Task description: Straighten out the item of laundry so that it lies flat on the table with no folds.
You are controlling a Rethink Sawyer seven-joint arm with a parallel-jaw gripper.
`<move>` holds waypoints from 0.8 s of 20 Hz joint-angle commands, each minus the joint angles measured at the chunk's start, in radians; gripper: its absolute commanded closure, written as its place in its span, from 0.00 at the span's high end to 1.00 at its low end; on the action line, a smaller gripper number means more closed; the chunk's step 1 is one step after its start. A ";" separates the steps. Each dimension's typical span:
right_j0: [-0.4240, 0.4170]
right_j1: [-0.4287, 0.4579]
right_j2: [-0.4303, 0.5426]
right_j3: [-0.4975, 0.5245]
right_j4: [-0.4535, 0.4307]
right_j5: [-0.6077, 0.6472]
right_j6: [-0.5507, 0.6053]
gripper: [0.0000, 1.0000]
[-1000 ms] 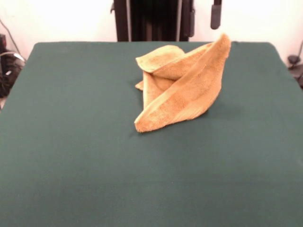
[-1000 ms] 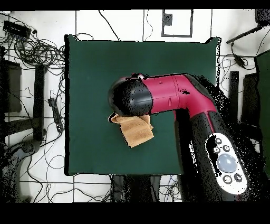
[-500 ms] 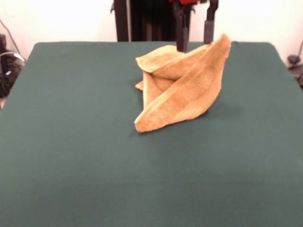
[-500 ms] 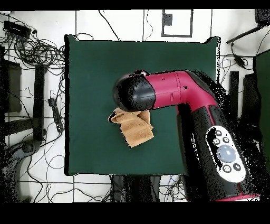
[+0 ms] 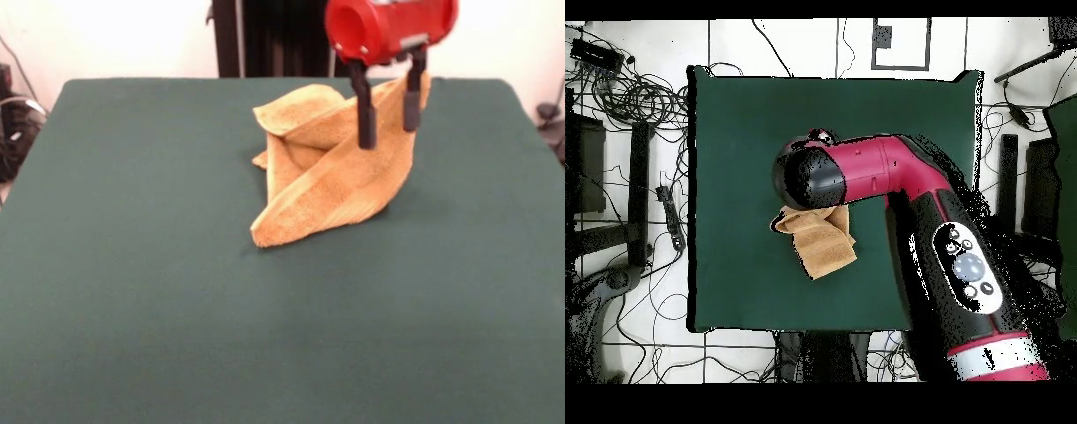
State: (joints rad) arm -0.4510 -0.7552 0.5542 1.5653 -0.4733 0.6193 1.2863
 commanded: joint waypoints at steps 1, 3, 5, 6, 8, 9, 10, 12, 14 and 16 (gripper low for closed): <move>0.078 0.075 -0.029 0.032 -0.040 -0.105 0.139 1.00; 0.084 0.073 -0.055 0.047 -0.028 -0.122 0.177 1.00; 0.085 0.050 -0.099 0.082 0.006 -0.124 0.245 1.00; 0.084 0.038 -0.122 0.100 0.027 -0.113 0.274 1.00; 0.078 0.009 -0.175 0.124 0.081 -0.049 0.327 1.00; 0.078 0.003 -0.190 0.122 0.100 -0.022 0.332 1.00; 0.077 -0.004 -0.205 0.120 0.120 0.004 0.337 1.00; 0.078 -0.006 -0.240 0.102 0.171 0.053 0.363 1.00; 0.083 -0.007 -0.273 0.100 0.226 0.080 0.402 1.00; 0.086 -0.024 -0.324 0.129 0.316 0.080 0.514 1.00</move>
State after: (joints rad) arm -0.3904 -0.7515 0.3678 1.5925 -0.3085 0.5573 1.3424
